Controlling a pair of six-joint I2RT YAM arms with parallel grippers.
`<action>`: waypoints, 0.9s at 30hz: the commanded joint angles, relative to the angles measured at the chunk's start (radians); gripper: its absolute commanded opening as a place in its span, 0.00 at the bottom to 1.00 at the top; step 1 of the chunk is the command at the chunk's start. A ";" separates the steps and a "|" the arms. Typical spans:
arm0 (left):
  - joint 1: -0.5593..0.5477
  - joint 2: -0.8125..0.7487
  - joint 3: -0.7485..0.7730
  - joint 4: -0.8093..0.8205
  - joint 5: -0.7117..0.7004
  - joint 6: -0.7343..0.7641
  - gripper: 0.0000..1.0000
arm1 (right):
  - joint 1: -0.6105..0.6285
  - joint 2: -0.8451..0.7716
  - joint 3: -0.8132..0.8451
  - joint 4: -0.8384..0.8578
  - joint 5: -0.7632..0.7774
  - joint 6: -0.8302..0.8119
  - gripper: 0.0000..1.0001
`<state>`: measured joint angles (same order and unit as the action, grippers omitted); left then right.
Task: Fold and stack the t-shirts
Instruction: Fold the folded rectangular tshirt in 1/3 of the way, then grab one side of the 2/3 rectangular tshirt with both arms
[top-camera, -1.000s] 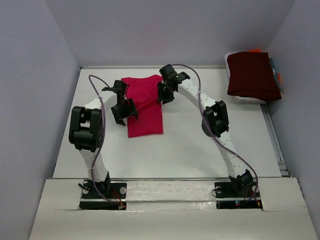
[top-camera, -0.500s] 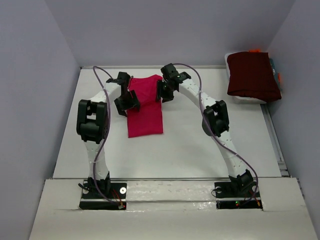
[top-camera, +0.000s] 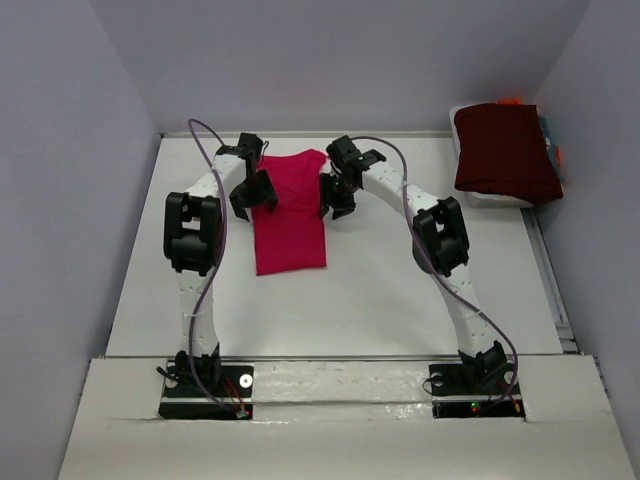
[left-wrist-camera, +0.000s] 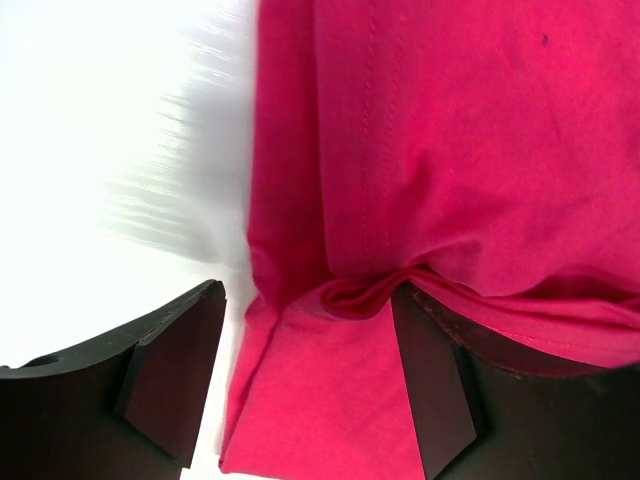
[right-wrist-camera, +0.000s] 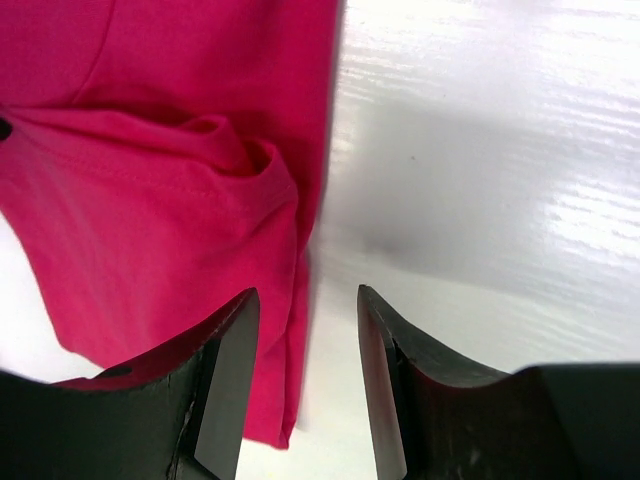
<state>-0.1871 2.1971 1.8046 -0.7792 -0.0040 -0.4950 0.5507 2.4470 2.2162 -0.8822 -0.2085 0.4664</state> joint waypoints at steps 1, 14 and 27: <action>0.021 0.004 0.048 -0.035 -0.085 -0.002 0.78 | 0.005 -0.111 -0.013 0.006 0.000 -0.026 0.50; 0.041 -0.155 -0.103 0.044 -0.099 0.012 0.82 | 0.005 -0.219 -0.166 -0.057 -0.101 -0.046 0.50; 0.041 -0.557 -0.549 0.172 0.149 -0.053 0.84 | 0.028 -0.439 -0.633 0.158 -0.301 0.046 0.55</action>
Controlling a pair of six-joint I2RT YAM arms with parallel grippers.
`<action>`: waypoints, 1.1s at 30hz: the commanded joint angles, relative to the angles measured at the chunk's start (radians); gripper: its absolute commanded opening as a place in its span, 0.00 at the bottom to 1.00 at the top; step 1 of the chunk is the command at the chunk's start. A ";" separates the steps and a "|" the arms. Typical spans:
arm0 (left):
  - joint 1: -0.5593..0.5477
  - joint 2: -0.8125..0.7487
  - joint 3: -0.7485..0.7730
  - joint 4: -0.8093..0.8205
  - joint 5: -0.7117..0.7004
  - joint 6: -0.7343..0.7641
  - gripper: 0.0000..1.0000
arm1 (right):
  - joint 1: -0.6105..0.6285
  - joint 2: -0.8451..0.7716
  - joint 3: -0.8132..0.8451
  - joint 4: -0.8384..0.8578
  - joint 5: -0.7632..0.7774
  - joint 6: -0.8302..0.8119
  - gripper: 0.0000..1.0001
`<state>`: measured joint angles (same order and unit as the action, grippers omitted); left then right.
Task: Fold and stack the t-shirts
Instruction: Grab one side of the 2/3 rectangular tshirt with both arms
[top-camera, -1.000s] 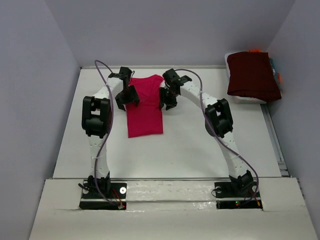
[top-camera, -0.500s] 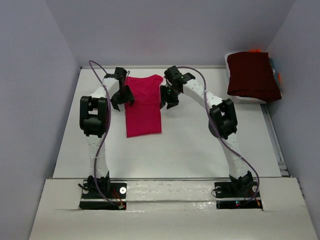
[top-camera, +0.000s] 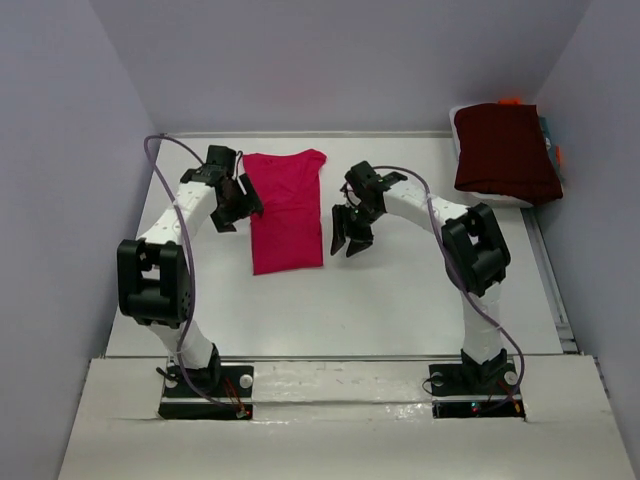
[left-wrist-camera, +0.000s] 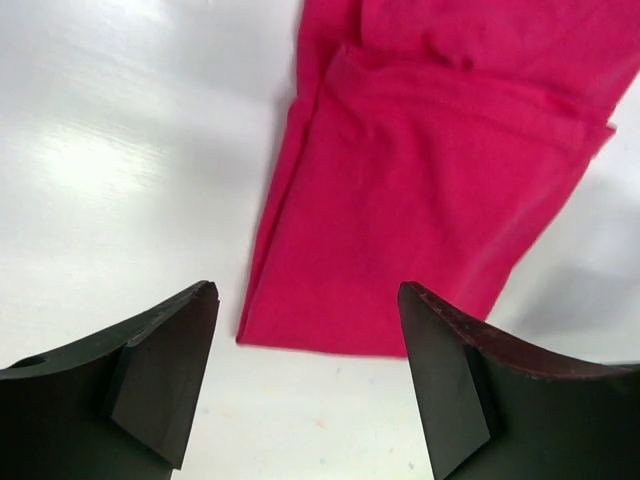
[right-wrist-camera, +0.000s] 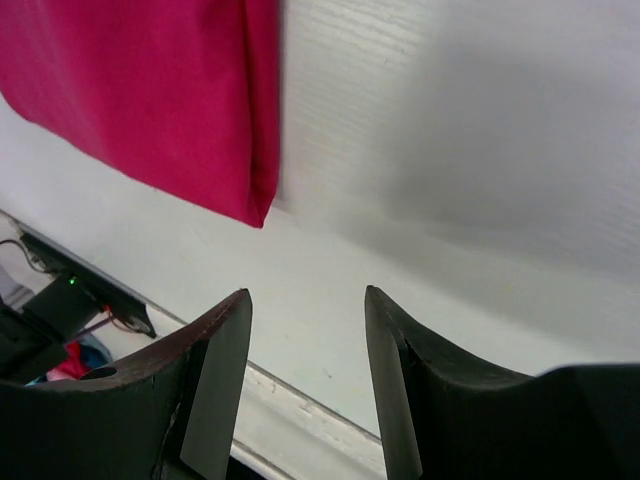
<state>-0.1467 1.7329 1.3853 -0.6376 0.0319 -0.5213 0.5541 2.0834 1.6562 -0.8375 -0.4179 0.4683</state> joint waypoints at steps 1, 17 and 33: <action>0.001 -0.107 -0.162 0.039 0.140 -0.032 0.84 | 0.024 -0.074 -0.085 0.130 -0.107 0.050 0.55; 0.029 -0.193 -0.477 0.168 0.270 -0.060 0.83 | 0.033 -0.056 -0.298 0.420 -0.228 0.222 0.57; 0.105 -0.165 -0.512 0.210 0.275 -0.016 0.83 | 0.033 -0.039 -0.407 0.729 -0.248 0.383 0.56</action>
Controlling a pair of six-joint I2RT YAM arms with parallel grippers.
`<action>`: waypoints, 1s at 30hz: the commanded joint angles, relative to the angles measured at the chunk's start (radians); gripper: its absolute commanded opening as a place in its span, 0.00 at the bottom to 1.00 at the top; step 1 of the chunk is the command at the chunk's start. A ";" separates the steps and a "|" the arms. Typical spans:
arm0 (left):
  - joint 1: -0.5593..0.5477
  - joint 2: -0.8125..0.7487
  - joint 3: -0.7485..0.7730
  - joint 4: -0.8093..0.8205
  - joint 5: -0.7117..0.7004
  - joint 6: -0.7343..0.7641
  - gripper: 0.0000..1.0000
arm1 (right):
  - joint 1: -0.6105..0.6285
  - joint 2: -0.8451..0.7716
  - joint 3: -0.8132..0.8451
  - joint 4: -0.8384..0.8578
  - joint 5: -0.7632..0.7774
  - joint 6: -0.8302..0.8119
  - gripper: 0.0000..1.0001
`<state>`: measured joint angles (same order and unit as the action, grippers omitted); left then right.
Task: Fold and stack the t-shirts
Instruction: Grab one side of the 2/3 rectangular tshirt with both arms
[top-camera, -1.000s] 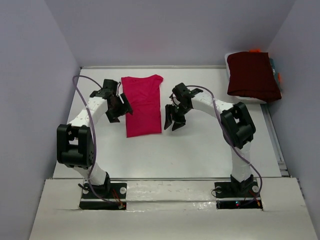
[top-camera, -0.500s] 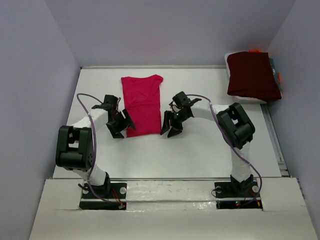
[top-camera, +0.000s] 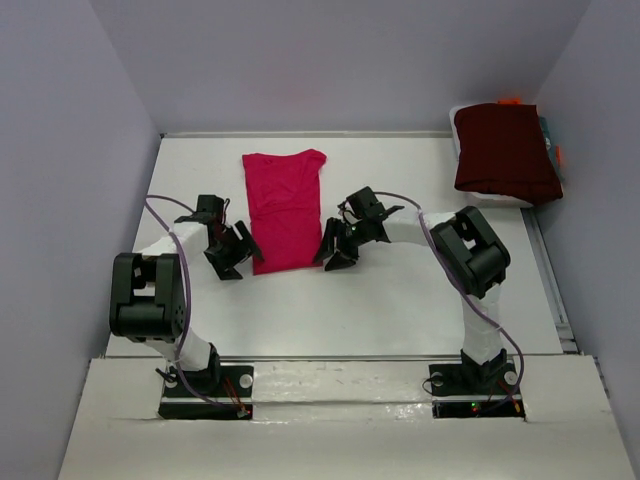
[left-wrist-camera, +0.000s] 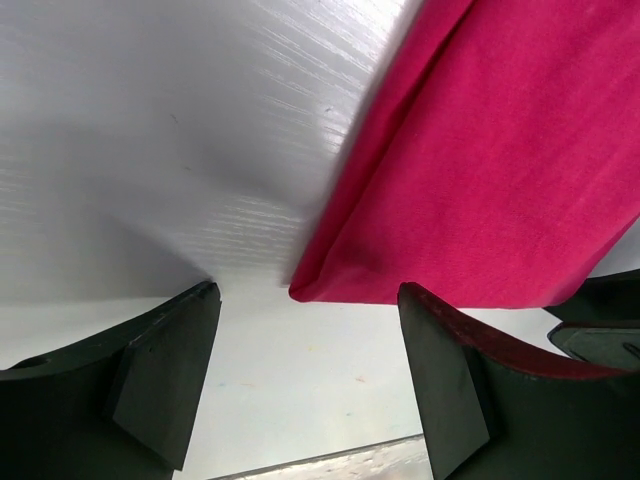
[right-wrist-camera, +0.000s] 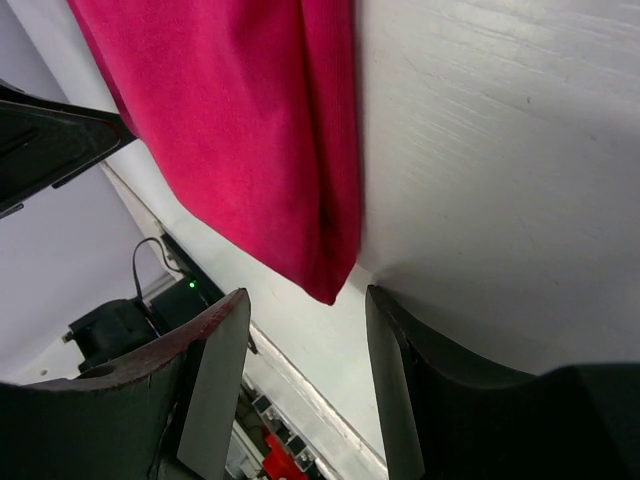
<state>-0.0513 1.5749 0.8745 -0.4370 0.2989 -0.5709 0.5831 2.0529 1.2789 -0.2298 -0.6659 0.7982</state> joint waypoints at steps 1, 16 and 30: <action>0.010 0.000 -0.005 0.017 0.012 0.037 0.83 | 0.004 -0.007 -0.032 0.129 0.000 0.061 0.56; 0.019 0.085 -0.121 0.167 0.157 0.031 0.74 | 0.004 0.032 -0.084 0.210 -0.021 0.139 0.52; 0.019 0.036 -0.132 0.133 0.146 0.034 0.58 | 0.004 0.041 -0.082 0.199 -0.005 0.139 0.43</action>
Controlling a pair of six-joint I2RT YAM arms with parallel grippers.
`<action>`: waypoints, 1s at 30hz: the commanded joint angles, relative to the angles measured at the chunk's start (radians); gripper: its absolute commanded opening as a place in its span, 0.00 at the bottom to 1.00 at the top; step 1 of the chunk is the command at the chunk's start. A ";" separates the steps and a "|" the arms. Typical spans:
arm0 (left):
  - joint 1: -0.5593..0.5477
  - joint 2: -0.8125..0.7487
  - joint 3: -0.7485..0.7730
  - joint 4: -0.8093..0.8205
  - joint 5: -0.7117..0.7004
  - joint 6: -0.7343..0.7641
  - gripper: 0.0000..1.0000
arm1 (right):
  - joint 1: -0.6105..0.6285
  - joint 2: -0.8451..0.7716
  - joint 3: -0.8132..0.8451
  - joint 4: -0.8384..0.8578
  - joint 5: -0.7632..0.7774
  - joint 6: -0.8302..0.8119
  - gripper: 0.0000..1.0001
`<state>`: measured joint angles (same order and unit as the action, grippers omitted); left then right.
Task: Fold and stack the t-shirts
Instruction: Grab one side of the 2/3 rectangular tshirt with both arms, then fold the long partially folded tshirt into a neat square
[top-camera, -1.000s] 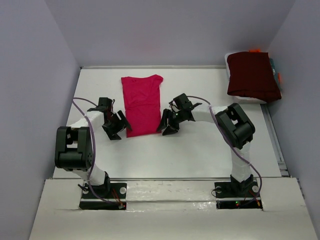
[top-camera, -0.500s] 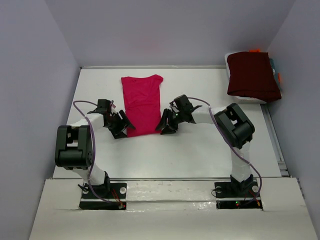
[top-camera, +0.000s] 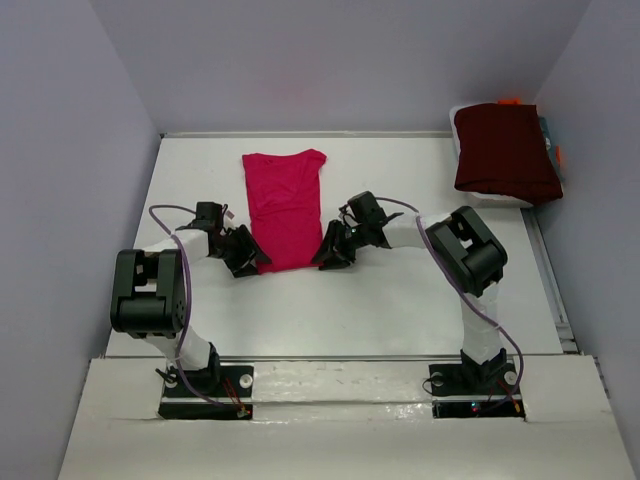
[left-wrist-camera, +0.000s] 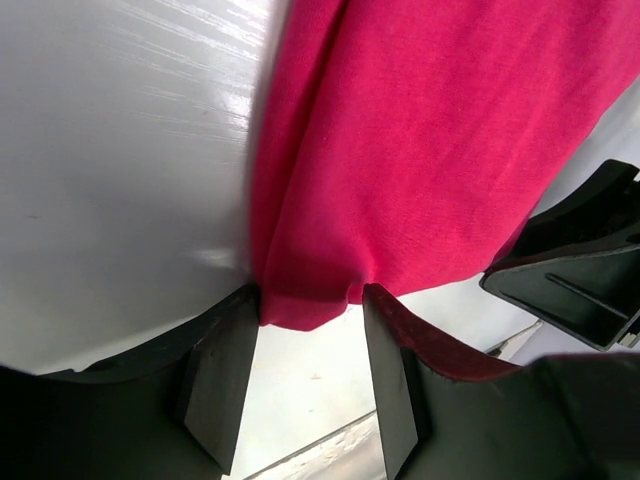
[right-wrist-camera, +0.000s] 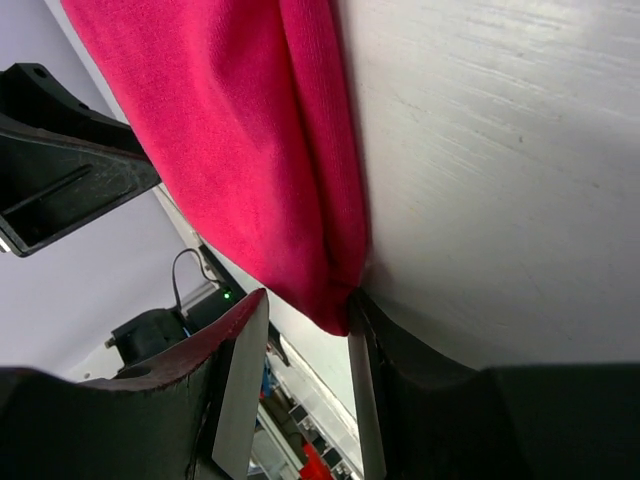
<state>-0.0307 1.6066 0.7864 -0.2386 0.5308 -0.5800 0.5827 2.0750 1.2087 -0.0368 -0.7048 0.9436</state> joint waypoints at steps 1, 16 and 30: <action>-0.002 0.000 -0.045 -0.068 -0.089 0.043 0.57 | 0.005 0.020 -0.011 0.005 0.039 -0.008 0.41; -0.002 0.007 0.005 -0.106 -0.098 0.081 0.06 | 0.005 0.007 0.086 -0.185 0.126 -0.155 0.07; -0.053 -0.072 0.001 -0.235 -0.104 0.163 0.06 | 0.035 -0.170 0.097 -0.463 0.117 -0.348 0.07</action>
<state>-0.0517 1.6012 0.7990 -0.3855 0.4831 -0.4671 0.6102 1.9785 1.2793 -0.3492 -0.5949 0.6884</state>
